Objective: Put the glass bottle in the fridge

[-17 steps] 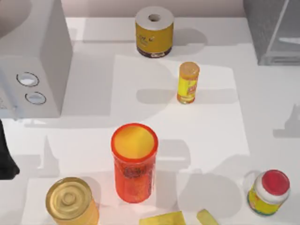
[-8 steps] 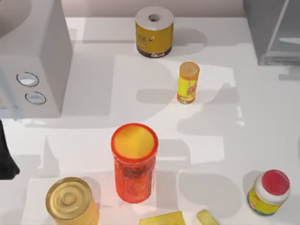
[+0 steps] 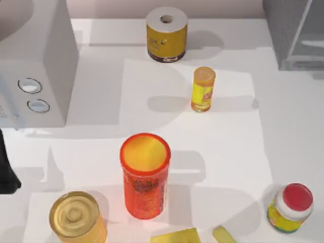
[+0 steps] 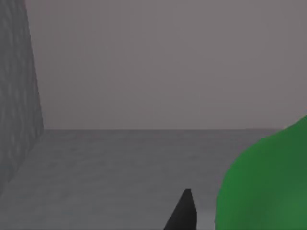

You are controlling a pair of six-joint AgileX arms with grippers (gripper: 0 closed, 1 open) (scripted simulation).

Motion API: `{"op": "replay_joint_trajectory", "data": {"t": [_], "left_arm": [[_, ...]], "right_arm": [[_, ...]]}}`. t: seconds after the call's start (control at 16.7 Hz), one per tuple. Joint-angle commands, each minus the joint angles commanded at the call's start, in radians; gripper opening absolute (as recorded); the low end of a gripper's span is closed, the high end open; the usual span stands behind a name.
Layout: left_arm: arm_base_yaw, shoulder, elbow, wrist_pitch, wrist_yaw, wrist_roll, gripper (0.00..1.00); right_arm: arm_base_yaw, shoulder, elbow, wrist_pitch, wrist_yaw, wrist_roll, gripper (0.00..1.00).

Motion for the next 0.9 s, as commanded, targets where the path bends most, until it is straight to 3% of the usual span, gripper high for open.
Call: {"op": "replay_joint_trajectory", "data": {"t": [0.48,0.9], "left_arm": [[0.0,0.0,0.0,0.0,0.0,0.0,1.0],[0.0,0.0,0.0,0.0,0.0,0.0,1.0]], "right_arm": [[0.006,0.032,0.022,-0.003,-0.009,0.0,0.01],[0.038,0.168,0.27,-0.118,0.007,-0.001,0.01]]}}
